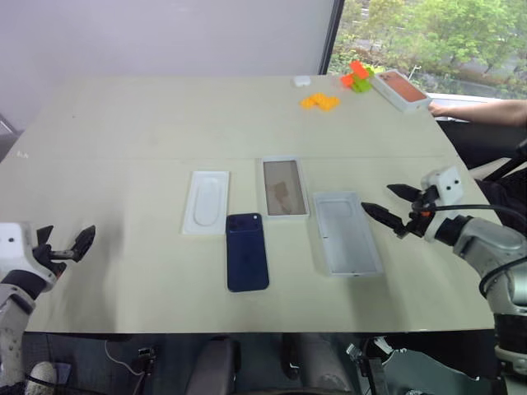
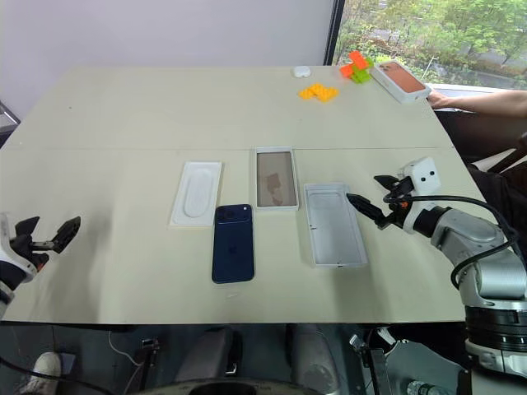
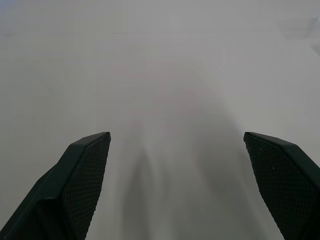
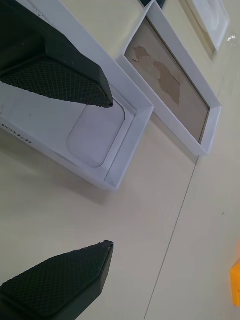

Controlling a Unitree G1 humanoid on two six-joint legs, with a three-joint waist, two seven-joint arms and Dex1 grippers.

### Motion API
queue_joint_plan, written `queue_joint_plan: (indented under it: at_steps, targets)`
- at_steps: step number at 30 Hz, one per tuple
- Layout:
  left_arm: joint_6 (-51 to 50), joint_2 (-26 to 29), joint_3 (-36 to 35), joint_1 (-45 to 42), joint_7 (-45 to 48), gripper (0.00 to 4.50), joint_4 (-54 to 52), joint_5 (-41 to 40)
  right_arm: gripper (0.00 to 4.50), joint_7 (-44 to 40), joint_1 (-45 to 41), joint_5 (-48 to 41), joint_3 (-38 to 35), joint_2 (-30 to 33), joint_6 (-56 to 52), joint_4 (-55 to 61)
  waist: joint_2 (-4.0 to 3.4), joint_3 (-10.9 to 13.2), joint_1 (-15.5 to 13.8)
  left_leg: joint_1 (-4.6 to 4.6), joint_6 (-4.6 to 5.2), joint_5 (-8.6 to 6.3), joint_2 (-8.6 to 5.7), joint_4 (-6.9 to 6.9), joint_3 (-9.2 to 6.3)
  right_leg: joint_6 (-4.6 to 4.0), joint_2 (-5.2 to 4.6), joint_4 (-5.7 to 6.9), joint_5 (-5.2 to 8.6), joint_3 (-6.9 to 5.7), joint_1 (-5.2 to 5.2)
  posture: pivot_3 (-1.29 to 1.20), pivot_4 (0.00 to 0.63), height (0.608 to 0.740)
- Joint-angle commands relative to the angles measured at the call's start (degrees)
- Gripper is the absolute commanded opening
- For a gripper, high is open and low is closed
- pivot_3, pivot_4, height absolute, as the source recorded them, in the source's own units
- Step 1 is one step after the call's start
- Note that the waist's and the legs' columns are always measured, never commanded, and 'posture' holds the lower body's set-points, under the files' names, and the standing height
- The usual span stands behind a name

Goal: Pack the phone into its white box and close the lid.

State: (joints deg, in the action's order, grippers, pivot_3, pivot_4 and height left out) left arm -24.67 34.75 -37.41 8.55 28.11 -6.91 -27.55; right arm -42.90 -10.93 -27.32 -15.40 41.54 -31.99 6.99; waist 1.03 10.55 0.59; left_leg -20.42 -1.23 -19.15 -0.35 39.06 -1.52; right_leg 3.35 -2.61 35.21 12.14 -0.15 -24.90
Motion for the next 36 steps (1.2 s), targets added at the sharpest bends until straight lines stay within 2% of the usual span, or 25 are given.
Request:
queue_joint_plan:
  at_steps: [1,11,17,24,30,33,36]
  targets:
    - [0.58,1.11,-0.17,-1.3,-0.28,4.5,-1.15,0.09,4.46,0.69,-0.69,-0.23,-0.41,-0.65,0.89,1.8,0.0,0.0,0.03,0.0,0.0,0.0,0.0,0.0,0.0,0.0,0.0,0.0,0.0,0.0,0.0,0.0,0.15,0.74]
    - [0.1,-0.91,2.68,-3.38,-1.94,4.5,-2.01,-0.15,4.46,4.95,-4.1,2.42,1.73,-2.67,1.99,2.58,-0.01,0.0,0.06,0.0,0.0,0.0,0.0,0.0,0.01,0.02,0.0,0.01,-0.02,0.0,0.0,0.0,0.15,0.74]
    - [-0.18,-4.99,5.49,-3.84,-4.14,4.5,-4.84,-0.74,4.46,7.63,-5.96,4.39,3.1,-4.17,2.61,2.5,0.0,0.0,0.04,0.0,0.0,0.0,-0.01,0.0,0.01,0.03,-0.02,0.01,-0.03,0.03,0.0,0.0,0.15,0.74]
    - [-4.87,-6.81,9.28,-6.83,-5.15,4.5,-8.99,-3.77,4.46,6.17,-7.74,5.37,7.23,-4.98,3.69,5.29,-0.01,0.0,0.05,0.01,-0.01,0.0,0.0,0.02,-0.01,0.03,0.0,0.05,-0.04,0.02,0.01,0.0,0.15,0.74]
    - [-15.58,-8.15,10.83,-10.88,-5.65,4.5,-11.37,-13.31,4.46,5.27,-9.92,4.58,11.08,-6.1,2.64,11.37,-0.01,0.0,0.09,0.0,-0.01,0.0,-0.01,0.02,-0.01,0.04,0.01,0.05,-0.04,0.01,0.0,0.0,0.15,0.74]
    - [-24.97,-8.83,12.16,-13.77,-8.84,4.5,-12.21,-19.41,4.46,3.4,-9.56,6.58,16.93,-5.89,2.85,17.05,0.0,0.0,0.09,0.01,-0.01,0.0,-0.01,0.02,-0.02,0.05,0.02,0.07,-0.04,0.01,0.01,0.0,0.15,0.74]
    - [-32.36,-9.22,13.03,-16.1,-13.18,4.5,-11.21,-21.88,4.46,1.51,-8.53,8.7,21.82,-4.96,3.68,21.21,0.0,0.0,0.1,0.03,-0.01,0.0,-0.01,0.02,-0.07,0.05,0.07,0.13,-0.04,-0.01,0.01,0.0,0.15,0.74]
